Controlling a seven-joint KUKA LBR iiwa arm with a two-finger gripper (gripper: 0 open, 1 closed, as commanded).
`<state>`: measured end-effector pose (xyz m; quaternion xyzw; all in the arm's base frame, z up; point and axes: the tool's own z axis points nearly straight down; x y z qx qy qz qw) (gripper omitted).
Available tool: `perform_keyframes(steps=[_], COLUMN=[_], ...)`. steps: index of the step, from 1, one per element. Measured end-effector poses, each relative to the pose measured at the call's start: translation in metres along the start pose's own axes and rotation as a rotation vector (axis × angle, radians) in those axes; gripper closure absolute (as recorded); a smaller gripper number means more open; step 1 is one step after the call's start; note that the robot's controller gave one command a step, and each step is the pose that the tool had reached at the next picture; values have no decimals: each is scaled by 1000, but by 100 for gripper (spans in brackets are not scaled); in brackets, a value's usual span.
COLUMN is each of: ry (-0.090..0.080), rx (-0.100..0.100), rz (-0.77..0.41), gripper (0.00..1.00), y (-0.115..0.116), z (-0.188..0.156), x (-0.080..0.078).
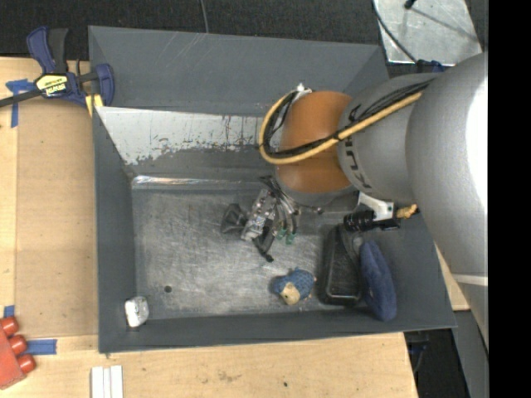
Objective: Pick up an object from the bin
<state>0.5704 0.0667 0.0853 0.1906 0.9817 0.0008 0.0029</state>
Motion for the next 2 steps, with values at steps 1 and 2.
perform_keyframes(steps=[1, 2], ry=[0, -3], rx=[0, -2], rz=[0, -1], gripper=[100, 100], y=[0, 0], z=[-27, -85], x=[-2, -5])
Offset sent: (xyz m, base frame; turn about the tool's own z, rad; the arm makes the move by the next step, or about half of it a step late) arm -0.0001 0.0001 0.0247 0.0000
